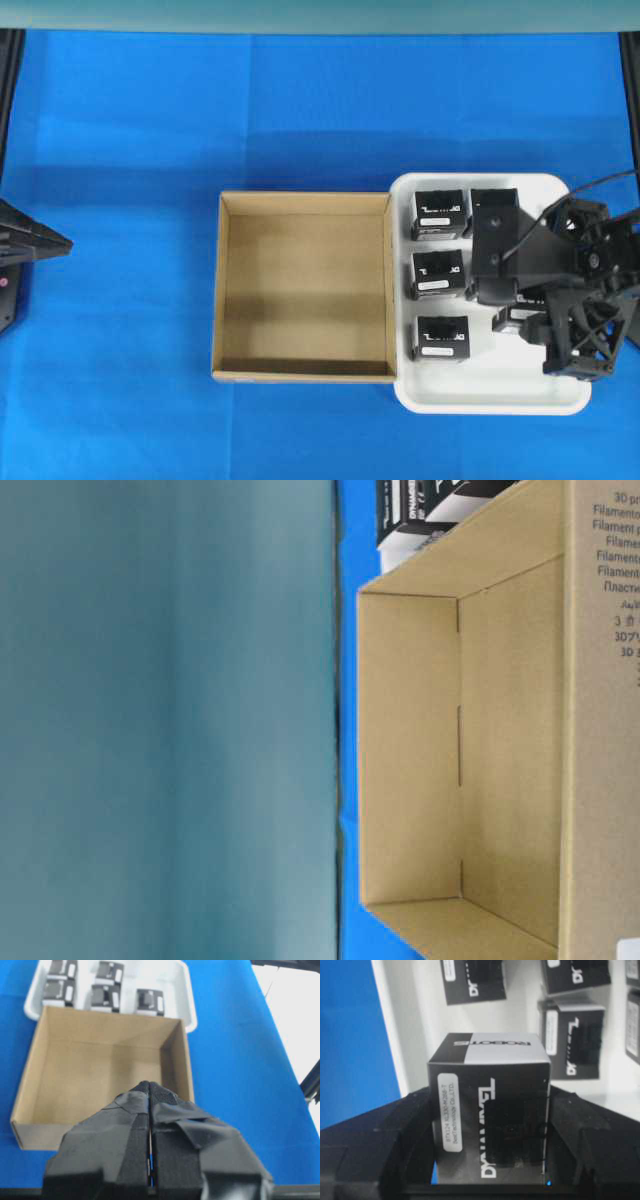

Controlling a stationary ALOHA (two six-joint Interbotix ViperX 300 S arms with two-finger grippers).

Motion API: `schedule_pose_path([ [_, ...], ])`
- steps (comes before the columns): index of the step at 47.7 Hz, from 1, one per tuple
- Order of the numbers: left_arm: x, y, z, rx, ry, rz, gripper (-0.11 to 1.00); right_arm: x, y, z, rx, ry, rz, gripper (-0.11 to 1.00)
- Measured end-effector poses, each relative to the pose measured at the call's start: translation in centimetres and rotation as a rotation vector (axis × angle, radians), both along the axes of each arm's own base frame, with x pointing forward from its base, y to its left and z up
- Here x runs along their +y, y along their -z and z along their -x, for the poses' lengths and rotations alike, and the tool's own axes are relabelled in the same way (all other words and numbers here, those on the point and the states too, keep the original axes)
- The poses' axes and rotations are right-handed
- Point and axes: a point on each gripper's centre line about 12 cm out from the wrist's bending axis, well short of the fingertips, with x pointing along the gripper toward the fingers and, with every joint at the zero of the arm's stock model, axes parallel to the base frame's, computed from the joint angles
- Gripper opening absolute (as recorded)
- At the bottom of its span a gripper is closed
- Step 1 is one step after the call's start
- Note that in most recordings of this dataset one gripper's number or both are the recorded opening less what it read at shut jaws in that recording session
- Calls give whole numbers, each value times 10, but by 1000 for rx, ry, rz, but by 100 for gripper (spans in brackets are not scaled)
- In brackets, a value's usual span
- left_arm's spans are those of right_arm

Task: Pick the box from inside the cardboard box.
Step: 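Lower the servo box into the empty lower-right slot of the tray and release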

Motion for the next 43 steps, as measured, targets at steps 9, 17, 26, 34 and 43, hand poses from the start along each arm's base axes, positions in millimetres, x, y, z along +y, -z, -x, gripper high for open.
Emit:
schedule_pose_path([
  [9,0,1,-1,8,0,-2,-5,5,33,3,-24,-14,-3,60],
  [17,0,2,-3,14,0,-1,-5,8,59,5,-11,-20,-5,60],
  [26,0,1,-3,12,0,-4,-5,11,84,3,11,-28,3,60],
  [34,0,2,-3,12,0,-1,-5,11,99,1,10,-29,5,60],
  [43,0,1,-3,11,0,1,-5,10,118,5,43,-28,14,60],
])
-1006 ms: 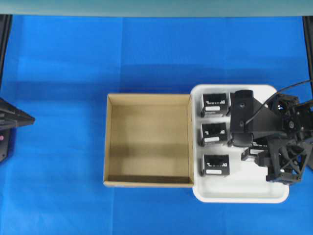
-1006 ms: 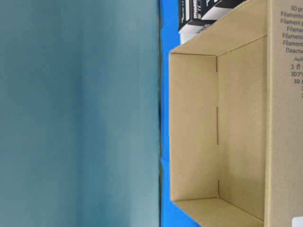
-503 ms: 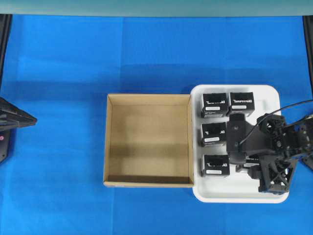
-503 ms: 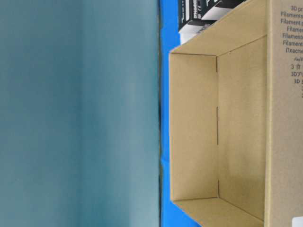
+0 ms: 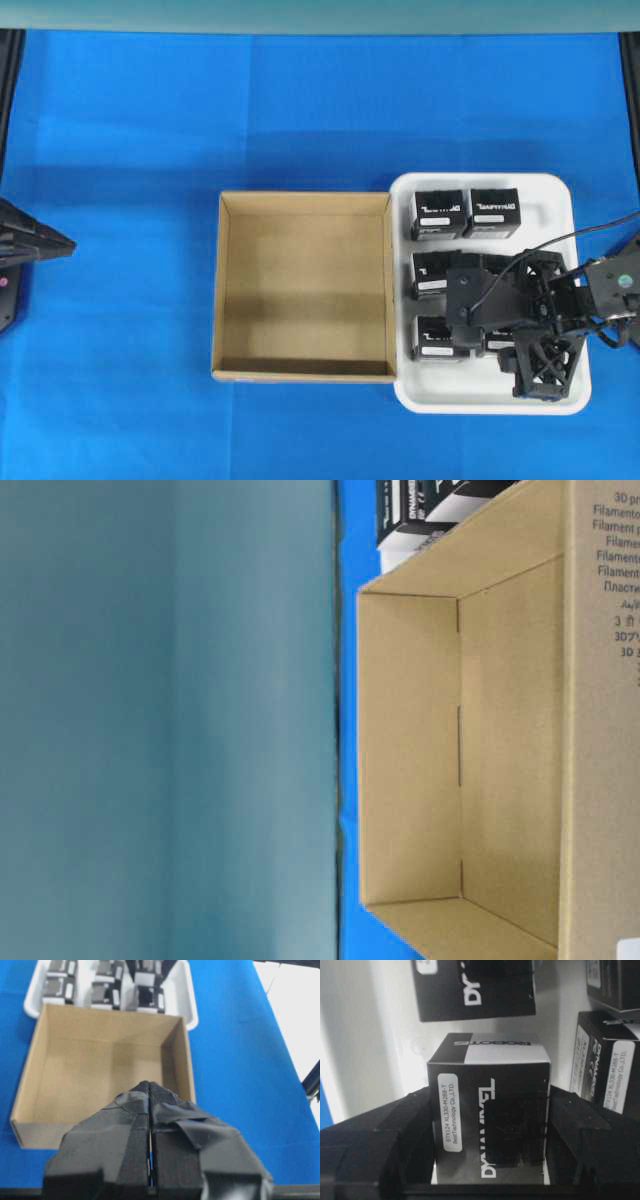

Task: Pick the box from inside the cardboard box.
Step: 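Lower the servo box into the empty lower-right slot of the tray and release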

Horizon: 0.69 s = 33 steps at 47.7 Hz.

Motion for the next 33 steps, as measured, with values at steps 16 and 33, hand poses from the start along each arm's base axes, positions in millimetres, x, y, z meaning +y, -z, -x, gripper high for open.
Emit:
schedule_pose_path([
  [16,0,-1,-1,-6,-1,5,-5,1,8,-5,-16,-2,0,60],
  [33,0,0,-3,1,-2,7,-5,1,13,-4,4,-2,4,60],
])
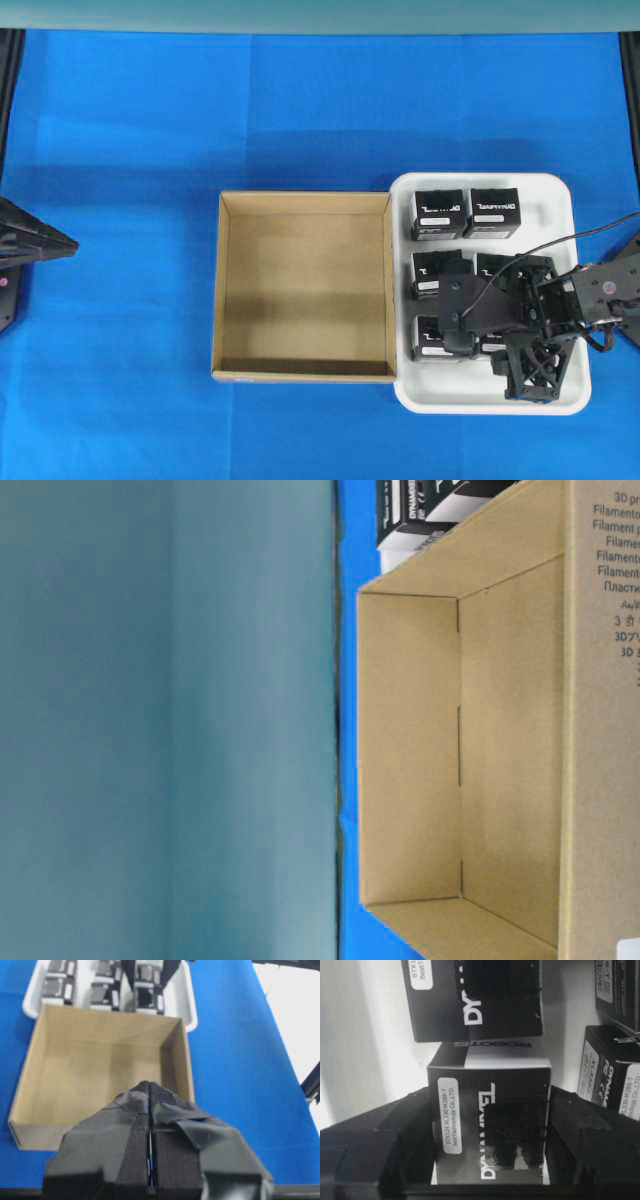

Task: Pick the box from inside the cardboard box.

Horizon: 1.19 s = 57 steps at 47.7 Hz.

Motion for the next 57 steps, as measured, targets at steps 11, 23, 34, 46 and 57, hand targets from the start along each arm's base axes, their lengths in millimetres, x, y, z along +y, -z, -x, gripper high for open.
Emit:
schedule_pose_path([
  [11,0,-1,0,-6,0,0,-5,0,0,0,-2,7,-6,61],
  [23,0,-2,-1,-18,0,1,-5,2,1,0,1,18,-19,99],
  [34,0,-2,-1,-20,0,1,-5,1,-13,0,-43,31,-31,98],
  [46,0,-1,-2,-17,0,1,-5,-5,-57,8,-188,86,-81,98],
  [57,0,-2,-2,-18,0,1,-5,-14,-107,33,-416,110,-135,97],
])
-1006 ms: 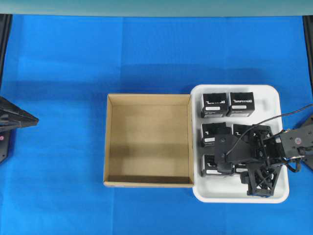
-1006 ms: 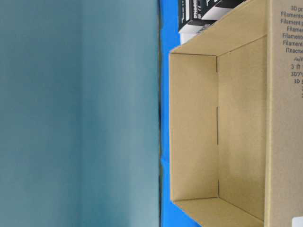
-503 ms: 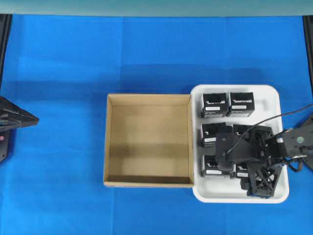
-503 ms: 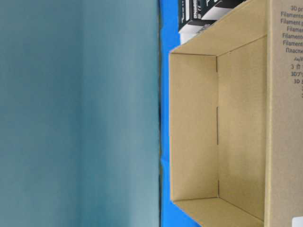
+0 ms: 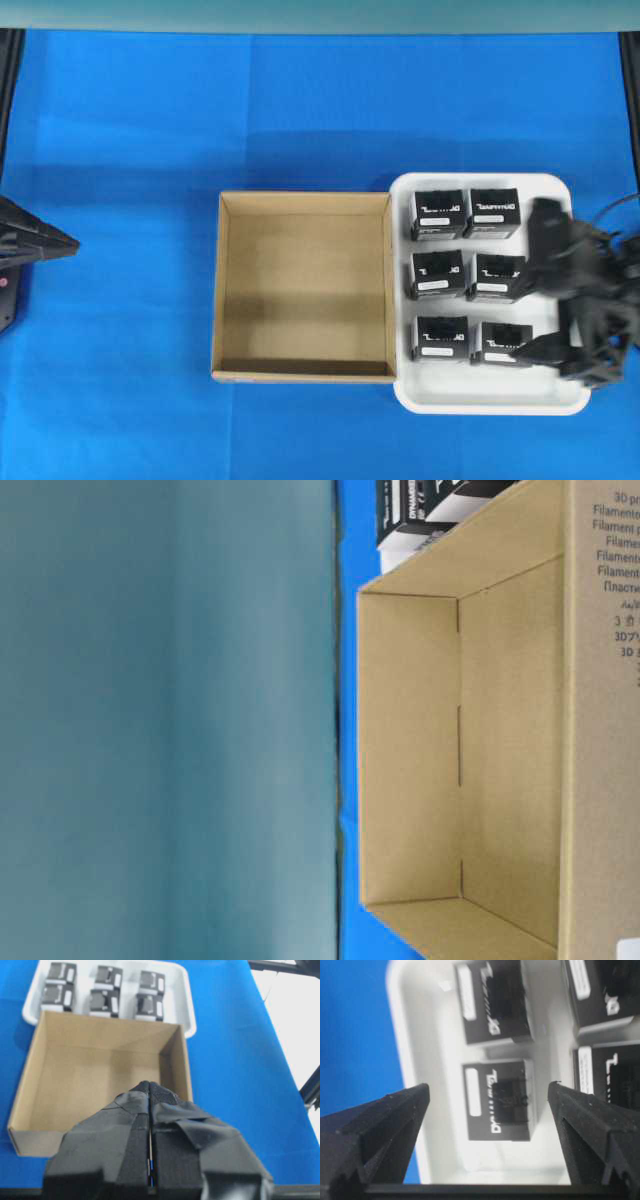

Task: Pick the box from inside the cardboard box.

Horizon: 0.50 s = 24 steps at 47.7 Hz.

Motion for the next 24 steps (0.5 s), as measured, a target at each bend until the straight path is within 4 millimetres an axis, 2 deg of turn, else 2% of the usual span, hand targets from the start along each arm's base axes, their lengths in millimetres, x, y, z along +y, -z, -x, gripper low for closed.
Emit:
schedule_pose_path([
  [7,0,0,0,0,0,0,-5,-7,-27,18,-146,18,-18,97],
  [12,0,0,0,0,0,0,-5,-11,-40,28,-203,26,-25,96],
  [24,0,0,0,0,1,-3,-5,-13,-44,39,-205,20,-14,96],
])
